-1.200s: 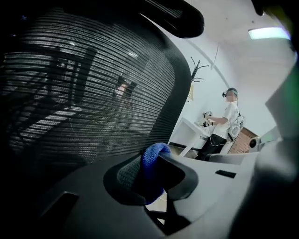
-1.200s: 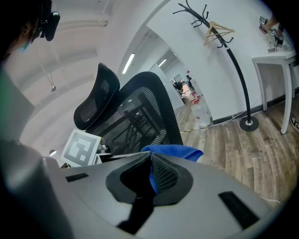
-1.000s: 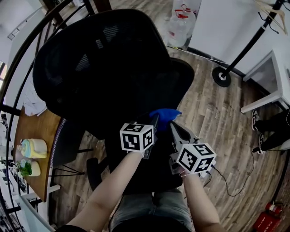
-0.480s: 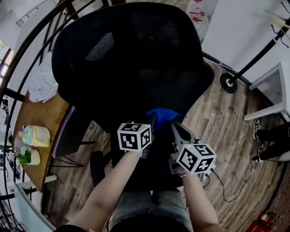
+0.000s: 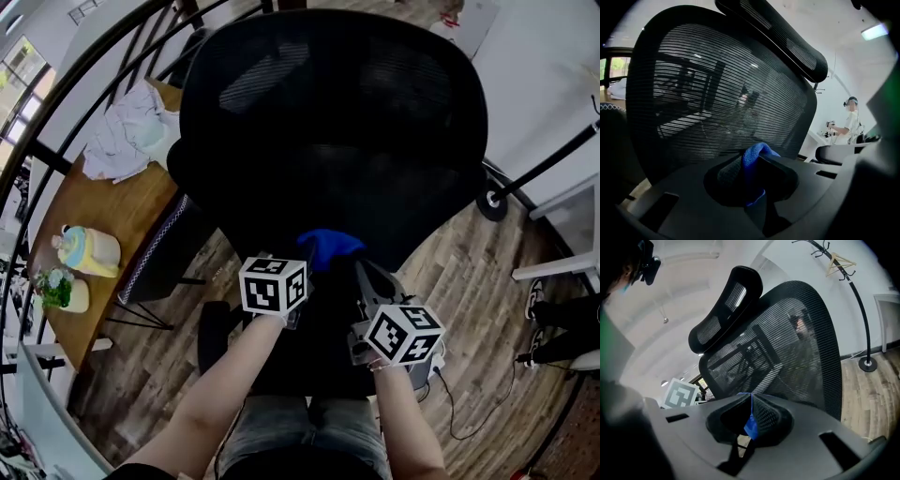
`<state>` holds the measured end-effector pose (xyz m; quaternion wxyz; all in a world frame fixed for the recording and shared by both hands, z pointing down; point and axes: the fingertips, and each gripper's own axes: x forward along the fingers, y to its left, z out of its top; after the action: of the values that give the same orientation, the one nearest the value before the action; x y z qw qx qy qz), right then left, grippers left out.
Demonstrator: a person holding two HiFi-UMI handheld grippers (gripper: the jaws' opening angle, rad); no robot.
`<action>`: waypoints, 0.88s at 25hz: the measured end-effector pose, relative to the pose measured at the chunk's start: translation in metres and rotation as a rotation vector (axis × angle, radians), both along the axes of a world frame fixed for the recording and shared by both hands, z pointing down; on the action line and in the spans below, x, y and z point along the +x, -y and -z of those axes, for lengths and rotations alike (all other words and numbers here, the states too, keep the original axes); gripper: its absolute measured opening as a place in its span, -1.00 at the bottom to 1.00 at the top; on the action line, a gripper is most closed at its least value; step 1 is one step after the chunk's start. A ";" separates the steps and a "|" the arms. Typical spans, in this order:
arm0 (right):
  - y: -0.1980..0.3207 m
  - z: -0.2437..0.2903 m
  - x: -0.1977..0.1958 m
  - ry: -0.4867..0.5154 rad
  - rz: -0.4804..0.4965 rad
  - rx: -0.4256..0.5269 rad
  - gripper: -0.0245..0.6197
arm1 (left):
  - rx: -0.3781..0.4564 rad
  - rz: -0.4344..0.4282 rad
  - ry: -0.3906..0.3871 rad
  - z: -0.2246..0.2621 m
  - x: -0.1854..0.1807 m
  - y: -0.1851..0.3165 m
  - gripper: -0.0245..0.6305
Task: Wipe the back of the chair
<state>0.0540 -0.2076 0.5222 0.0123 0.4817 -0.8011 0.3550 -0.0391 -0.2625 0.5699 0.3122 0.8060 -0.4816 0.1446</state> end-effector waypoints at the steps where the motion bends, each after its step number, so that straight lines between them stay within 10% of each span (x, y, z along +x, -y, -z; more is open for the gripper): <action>1: 0.000 -0.001 -0.006 -0.004 0.010 0.000 -0.83 | 0.001 0.012 0.001 0.000 -0.007 0.000 -0.72; 22: -0.009 0.000 -0.094 0.007 0.159 -0.005 -0.83 | -0.003 0.226 -0.012 0.001 -0.124 -0.016 -0.72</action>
<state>-0.0396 -0.1989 0.5218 0.0389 0.4155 -0.8359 0.3565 -0.1629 -0.2464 0.5692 0.3309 0.7468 -0.5674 0.1042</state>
